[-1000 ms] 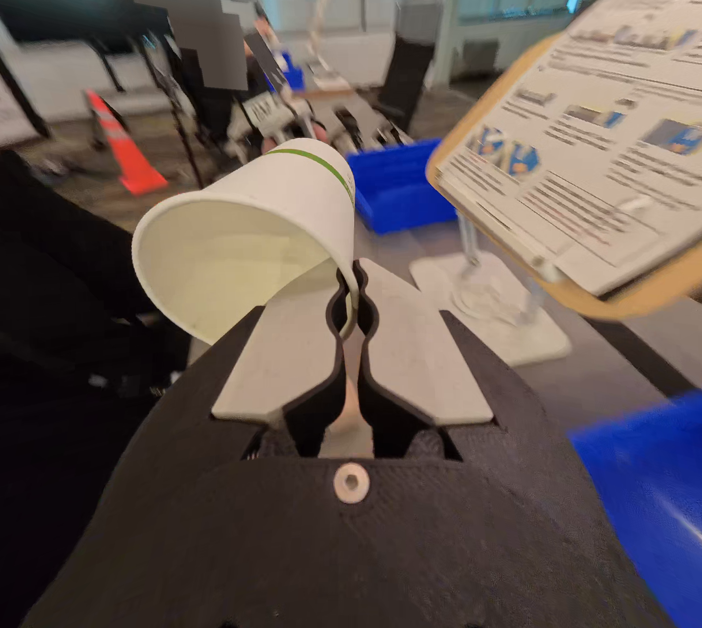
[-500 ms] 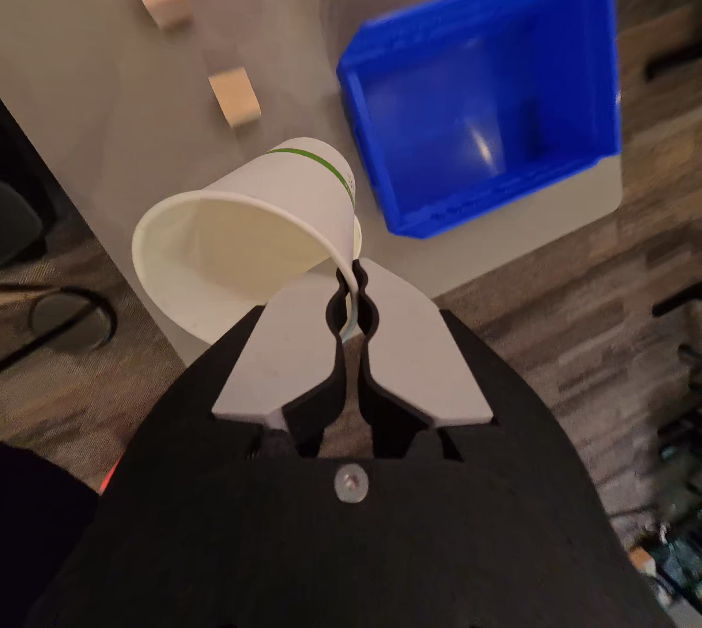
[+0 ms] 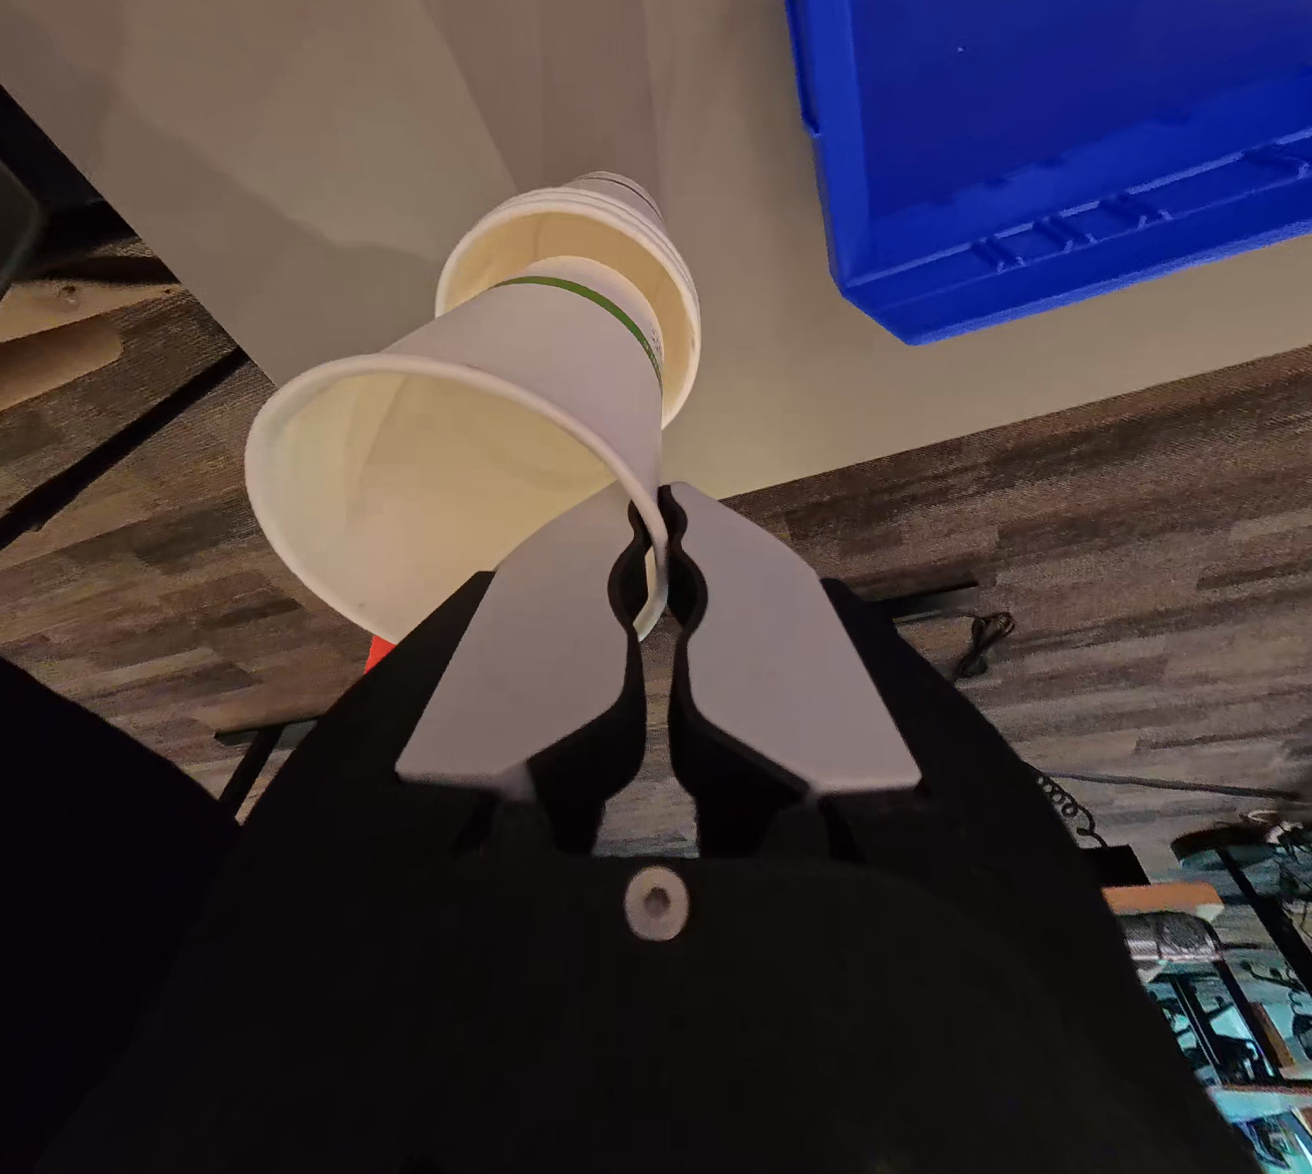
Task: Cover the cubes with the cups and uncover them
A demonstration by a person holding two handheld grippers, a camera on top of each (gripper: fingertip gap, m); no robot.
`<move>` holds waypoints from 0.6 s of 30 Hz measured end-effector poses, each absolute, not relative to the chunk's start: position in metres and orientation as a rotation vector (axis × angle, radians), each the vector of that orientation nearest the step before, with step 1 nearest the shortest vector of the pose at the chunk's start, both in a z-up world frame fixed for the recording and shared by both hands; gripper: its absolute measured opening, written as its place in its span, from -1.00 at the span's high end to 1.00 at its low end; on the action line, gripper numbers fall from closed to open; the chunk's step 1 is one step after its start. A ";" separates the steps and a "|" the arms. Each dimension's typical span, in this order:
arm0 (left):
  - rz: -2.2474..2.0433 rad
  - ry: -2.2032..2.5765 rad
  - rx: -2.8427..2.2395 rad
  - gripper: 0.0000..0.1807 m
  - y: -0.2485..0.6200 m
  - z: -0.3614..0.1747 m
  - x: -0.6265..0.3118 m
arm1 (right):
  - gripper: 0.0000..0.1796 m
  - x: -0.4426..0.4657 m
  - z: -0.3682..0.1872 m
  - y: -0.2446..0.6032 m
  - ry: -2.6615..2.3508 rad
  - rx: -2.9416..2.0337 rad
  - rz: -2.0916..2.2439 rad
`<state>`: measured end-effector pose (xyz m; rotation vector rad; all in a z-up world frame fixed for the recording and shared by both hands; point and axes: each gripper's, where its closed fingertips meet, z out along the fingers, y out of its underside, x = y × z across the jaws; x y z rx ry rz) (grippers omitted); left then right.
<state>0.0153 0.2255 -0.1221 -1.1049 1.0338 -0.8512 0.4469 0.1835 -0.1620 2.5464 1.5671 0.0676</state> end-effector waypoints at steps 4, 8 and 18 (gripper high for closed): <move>-0.858 1.033 -1.100 1.00 0.225 -0.121 0.015 | 0.74 0.445 -0.172 0.185 1.564 2.527 0.044; -0.872 1.039 -1.095 1.00 0.223 -0.120 0.015 | 0.40 0.448 -0.185 0.191 1.501 2.564 0.125; -0.865 1.033 -1.100 1.00 0.224 -0.120 0.015 | 0.28 0.423 -0.134 0.177 1.753 2.816 0.112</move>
